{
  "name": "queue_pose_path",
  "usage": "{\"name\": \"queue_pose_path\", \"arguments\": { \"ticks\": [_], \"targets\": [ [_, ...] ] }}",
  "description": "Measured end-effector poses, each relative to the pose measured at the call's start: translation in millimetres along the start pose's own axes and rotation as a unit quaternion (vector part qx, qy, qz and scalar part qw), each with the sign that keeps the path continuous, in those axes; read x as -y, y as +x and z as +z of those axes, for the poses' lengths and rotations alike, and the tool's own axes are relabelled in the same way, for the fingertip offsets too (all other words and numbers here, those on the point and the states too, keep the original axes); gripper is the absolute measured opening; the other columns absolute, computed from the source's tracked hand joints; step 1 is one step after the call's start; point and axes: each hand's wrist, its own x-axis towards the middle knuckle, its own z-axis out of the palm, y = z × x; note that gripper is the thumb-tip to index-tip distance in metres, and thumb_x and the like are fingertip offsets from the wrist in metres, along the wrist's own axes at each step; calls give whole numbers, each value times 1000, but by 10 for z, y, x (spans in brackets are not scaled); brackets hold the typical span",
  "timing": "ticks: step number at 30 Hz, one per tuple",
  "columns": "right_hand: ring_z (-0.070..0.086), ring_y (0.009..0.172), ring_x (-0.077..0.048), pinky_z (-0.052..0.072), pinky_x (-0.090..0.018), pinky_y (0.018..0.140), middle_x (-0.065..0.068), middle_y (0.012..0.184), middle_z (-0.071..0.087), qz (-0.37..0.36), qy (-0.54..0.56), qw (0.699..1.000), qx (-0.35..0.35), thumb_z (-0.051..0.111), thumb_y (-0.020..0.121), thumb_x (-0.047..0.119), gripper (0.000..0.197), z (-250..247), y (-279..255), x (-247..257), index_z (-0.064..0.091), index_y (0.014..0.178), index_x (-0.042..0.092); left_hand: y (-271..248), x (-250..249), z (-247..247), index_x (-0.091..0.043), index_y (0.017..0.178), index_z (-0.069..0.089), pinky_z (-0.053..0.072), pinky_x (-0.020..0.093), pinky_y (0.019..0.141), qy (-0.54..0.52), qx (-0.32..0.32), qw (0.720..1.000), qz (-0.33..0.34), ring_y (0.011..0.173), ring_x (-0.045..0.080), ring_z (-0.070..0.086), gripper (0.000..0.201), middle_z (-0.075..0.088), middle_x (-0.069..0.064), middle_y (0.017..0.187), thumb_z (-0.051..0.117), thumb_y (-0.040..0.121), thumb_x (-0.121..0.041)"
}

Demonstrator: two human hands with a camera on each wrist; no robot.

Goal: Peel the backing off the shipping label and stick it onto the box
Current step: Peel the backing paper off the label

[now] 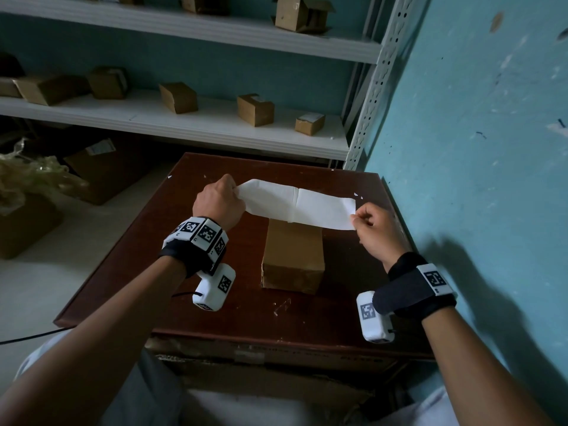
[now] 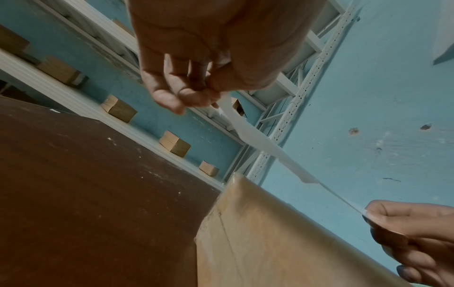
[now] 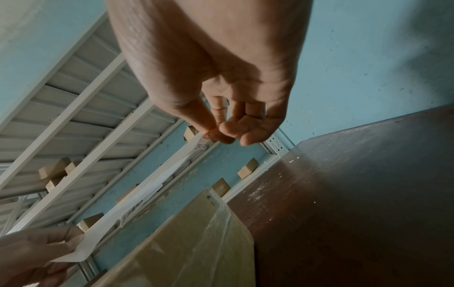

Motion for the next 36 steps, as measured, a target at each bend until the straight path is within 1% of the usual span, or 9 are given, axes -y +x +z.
{"name": "queue_pose_path", "arguments": {
  "ticks": [4,8,12,17,21,23,29,33,36],
  "targets": [
    [57,78,-21,54,-48,82,-1,75,55,1,3,1000,0,53,97,19,19,-1,-2,-1,52,78,19,-3,3,3,-7,100,54,48,37,71,-4,1,1000,-2,85,29,56,17,56,9,93,41,92,-11],
    [58,79,-22,55,-50,83,0,74,55,0,2,1000,0,53,97,20,19,-1,1,2,52,78,20,-1,15,7,-7,98,54,51,39,74,-7,2,1000,7,85,30,58,15,58,11,94,41,92,-11],
    [58,79,-22,55,-50,83,-1,75,55,1,-2,1000,-2,53,97,20,17,-5,-2,-1,54,80,16,11,17,11,-8,99,54,51,39,74,-4,3,1000,1,86,29,58,15,58,9,93,41,92,-12],
    [57,76,-20,55,-48,82,0,74,55,4,3,1000,2,52,97,21,18,-1,-3,-5,53,79,20,17,22,1,-8,101,54,48,37,72,-3,5,1000,-2,85,28,56,16,56,8,94,41,92,-12],
    [57,75,-23,54,-49,80,-2,72,54,0,-1,1000,0,53,96,20,17,-5,0,-2,54,81,13,11,7,-12,-7,101,54,39,36,68,2,4,1000,-7,82,27,50,16,52,8,92,41,92,-12],
    [58,76,-24,55,-48,80,-2,73,55,1,-4,1000,2,53,97,20,16,-6,1,-2,55,83,12,5,-1,-15,-7,101,53,37,36,67,5,2,1000,-9,81,26,49,16,52,8,92,41,93,-12],
    [57,75,-22,54,-47,80,-1,71,54,-5,-8,1000,0,53,97,20,18,-6,1,-7,53,79,15,1,5,-24,-7,102,53,38,35,68,0,5,1000,-8,82,27,51,17,55,10,95,41,92,-12],
    [57,76,-22,53,-48,81,-1,72,54,-2,0,1000,1,53,97,20,17,-11,-2,-13,54,81,15,-12,-6,-31,-6,103,54,35,35,67,5,1,1000,-10,81,26,48,17,52,8,93,41,94,-13],
    [58,77,-23,53,-49,82,0,72,55,-2,2,1000,0,53,97,20,18,-12,0,-19,53,79,17,-9,-8,-37,-6,104,53,36,34,68,5,2,1000,-11,82,26,49,17,52,8,93,41,94,-13]
  ]
}}
